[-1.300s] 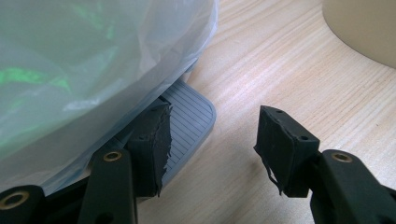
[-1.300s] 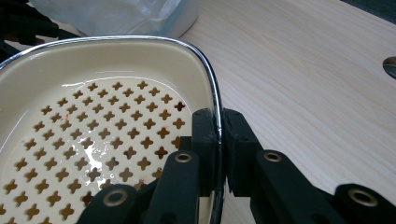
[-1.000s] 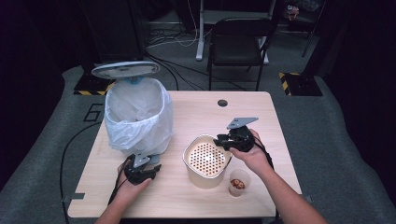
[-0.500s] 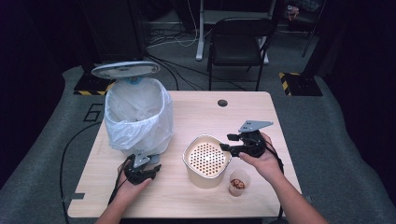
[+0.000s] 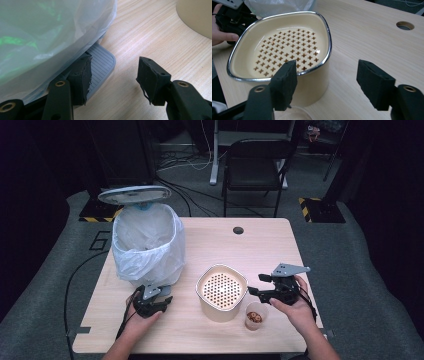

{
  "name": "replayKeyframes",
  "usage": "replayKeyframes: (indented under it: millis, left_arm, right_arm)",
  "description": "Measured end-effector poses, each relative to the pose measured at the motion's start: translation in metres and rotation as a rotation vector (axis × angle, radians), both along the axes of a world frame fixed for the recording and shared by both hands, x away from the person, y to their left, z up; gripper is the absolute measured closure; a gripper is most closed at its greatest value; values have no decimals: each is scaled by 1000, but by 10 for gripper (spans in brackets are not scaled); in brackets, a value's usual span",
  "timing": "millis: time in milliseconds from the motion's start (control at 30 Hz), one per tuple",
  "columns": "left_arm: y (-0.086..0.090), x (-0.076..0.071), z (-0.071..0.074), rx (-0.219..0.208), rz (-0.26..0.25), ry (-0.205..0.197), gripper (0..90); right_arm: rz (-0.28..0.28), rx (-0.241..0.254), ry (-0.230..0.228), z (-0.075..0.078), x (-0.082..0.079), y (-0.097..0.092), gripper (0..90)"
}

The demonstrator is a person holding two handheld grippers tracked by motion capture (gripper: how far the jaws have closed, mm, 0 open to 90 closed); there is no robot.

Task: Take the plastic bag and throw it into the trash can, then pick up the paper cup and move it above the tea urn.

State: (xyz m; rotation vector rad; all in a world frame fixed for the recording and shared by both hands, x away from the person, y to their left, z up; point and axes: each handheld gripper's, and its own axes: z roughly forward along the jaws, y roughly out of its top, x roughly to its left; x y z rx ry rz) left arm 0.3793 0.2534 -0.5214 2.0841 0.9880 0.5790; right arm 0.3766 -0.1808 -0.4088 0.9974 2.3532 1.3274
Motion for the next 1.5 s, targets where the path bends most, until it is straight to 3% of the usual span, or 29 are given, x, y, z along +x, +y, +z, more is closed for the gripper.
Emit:
replayKeyframes:
  millis: [33, 133, 167, 200, 533, 933, 1167, 1367, 1500]
  left_arm:
    - [1, 1, 1, 24, -15, -11, 449]
    - [1, 1, 1, 27, -18, -11, 449]
    - [1, 1, 1, 27, -18, -11, 449]
    - [0, 0, 0, -1, 1, 0, 449]
    - [0, 0, 0, -2, 0, 1, 449]
    - [0, 0, 1, -1, -2, 11, 449]
    - [0, 0, 0, -9, 2, 12, 449]
    - [0, 0, 0, -9, 2, 12, 449]
    - [0, 0, 0, -10, 2, 12, 449]
  right_arm:
    - [-4, -6, -5, -2, -2, -2, 266]
    - [-30, -11, -27, -8, -10, -5, 156]
    - [-30, -11, -27, -8, -10, -5, 156]
    - [-23, -11, -23, -10, -12, -5, 152]
    - [6, -15, -16, -32, -23, -4, 18]
    - [-23, -10, -6, -48, -38, -7, 0]
    - [-5, -10, -26, -52, -46, -6, 0]
    - [2, -5, -48, -47, -48, -5, 0]
    - [10, 41, -56, -41, -49, -7, 12]
